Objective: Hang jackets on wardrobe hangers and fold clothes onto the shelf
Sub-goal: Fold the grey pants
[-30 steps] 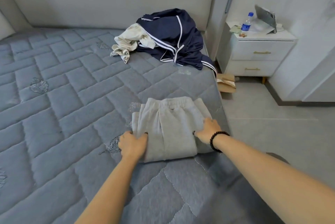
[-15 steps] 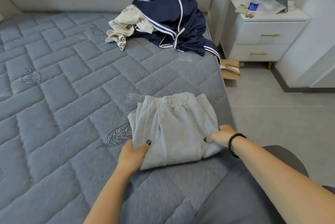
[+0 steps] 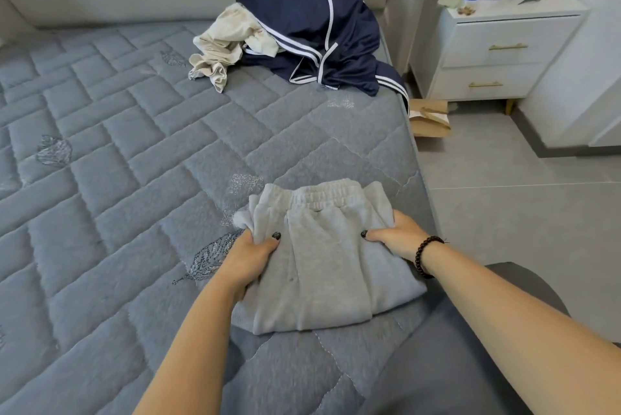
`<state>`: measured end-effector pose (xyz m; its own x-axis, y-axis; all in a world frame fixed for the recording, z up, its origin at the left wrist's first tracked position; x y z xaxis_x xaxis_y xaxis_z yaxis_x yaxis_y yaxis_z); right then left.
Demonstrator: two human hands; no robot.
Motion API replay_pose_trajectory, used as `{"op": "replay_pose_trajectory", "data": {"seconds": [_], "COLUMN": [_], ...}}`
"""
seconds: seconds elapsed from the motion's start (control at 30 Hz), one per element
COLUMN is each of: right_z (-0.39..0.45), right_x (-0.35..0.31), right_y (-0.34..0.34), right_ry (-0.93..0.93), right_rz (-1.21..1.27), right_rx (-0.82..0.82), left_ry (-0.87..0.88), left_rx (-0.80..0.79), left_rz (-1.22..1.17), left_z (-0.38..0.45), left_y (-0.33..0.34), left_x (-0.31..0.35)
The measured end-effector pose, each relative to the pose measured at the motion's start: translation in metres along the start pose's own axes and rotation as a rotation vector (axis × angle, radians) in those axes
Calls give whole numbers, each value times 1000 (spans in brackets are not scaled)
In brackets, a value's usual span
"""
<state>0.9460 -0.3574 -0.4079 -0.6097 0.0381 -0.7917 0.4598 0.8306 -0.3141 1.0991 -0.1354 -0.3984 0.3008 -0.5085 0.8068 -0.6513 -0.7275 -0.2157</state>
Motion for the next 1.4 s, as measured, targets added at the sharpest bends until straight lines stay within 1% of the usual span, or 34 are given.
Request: {"op": "replay_pose_trajectory", "data": {"seconds": [0.13,0.2,0.4,0.6,0.77,0.93,1.13,1.27,1.4], "right_z": [-20,-35,-91,-116,-110,-77,-36,-51,-90], "right_x": [-16,-23,-35,-7,34,78,122,116,74], "right_y": [-22,-43,-126,-206,-272,-348,-434,-483,-539], "right_ry": [-98,-145,-269,-257,-220,-164,-75,-10,13], "right_rz": [69,118,222,260,340,408,431,434,440], "right_rx": [61,110,287,464,549,601,645,678,716], "left_ry": [147,200,370,446,460,471,384,366,387], "left_rx": [98,96,-10,-155,-213,-252,-260,-321,-406], "left_rz": [41,56,29,98,191,286,308,354,391], "left_z": [-20,-29,-54,-59,-45,-11,24,13,-17], "left_y": [10,21,79,167,248,348,462,510,534], "left_x": [31,49,111,156,183,207,235,275,346]}}
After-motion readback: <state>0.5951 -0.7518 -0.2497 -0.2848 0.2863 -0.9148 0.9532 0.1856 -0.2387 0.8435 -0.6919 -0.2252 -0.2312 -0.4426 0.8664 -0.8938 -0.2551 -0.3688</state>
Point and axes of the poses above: each hand's wrist, its own z-axis towards the middle knuckle, its own y-axis out of the palm, x = y × z, the point moved 6 cm from there along z, towards the middle knuckle, and after that the axes turned 1 degree about -y, right-handed, at the moved point
